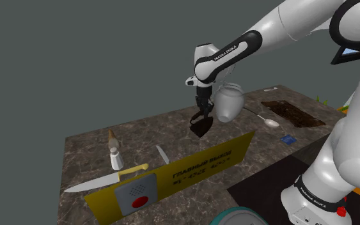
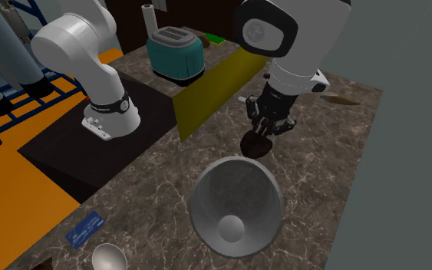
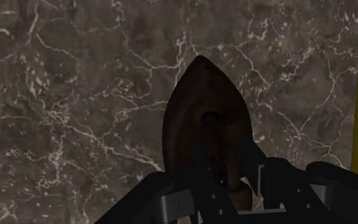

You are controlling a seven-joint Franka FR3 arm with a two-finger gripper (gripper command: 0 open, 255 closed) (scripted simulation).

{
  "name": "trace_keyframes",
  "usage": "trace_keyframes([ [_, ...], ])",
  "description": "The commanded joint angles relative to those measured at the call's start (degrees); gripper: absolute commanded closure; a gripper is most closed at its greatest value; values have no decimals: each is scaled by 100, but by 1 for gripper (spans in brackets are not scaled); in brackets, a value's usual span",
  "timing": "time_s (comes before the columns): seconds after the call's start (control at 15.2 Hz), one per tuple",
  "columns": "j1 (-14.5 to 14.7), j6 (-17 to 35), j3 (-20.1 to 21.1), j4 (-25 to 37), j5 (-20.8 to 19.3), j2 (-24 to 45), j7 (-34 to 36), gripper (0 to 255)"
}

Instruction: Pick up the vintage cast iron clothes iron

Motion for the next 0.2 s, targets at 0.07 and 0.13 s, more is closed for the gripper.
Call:
trace_keyframes([
  [0.07, 2, -160, -8, 47, -24, -115, 8, 255],
  [0.13, 2, -160, -8, 47, -23, -114, 8, 255],
])
